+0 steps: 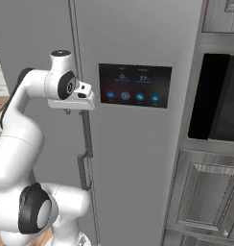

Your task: Retrieve a lemon from the fridge and place it on the cutting board with the fish.

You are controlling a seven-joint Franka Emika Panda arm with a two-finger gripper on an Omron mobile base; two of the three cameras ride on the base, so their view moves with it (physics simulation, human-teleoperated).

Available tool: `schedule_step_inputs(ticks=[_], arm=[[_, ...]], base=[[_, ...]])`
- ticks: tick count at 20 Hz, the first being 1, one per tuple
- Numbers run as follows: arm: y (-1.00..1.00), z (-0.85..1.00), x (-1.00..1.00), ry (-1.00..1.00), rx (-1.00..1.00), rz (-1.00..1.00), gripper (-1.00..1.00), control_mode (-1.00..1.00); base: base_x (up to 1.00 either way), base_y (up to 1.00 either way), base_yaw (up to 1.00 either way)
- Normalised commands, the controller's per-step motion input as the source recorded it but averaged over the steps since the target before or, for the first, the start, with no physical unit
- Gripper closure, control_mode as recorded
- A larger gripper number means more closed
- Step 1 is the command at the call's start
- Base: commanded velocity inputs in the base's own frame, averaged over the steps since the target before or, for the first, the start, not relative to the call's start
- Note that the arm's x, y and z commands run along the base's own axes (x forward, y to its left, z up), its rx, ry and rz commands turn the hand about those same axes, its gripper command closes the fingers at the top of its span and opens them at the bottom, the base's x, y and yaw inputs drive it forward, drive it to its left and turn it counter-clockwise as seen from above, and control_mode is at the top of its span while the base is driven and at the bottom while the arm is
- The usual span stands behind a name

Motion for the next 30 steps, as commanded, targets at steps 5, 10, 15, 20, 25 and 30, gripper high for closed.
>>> schedule_step_inputs(ticks=[5,10,15,20,25,30], arm=[[0.0,0.0,0.0,0.0,0.0,0.0,-1.0,1.0],[0.0,0.0,0.0,0.0,0.0,0.0,-1.0,1.0],[0.0,0.0,0.0,0.0,0.0,0.0,-1.0,1.0],[0.0,0.0,0.0,0.0,0.0,0.0,-1.0,1.0],[0.0,0.0,0.0,0.0,0.0,0.0,-1.0,1.0],[0.0,0.0,0.0,0.0,0.0,0.0,-1.0,1.0]], base=[[0.0,0.0,0.0],[-0.17,0.0,-0.01],[-0.3,0.0,0.0],[-0.44,0.0,-0.01],[-0.43,0.0,-0.02],[-0.45,0.0,-0.06]])
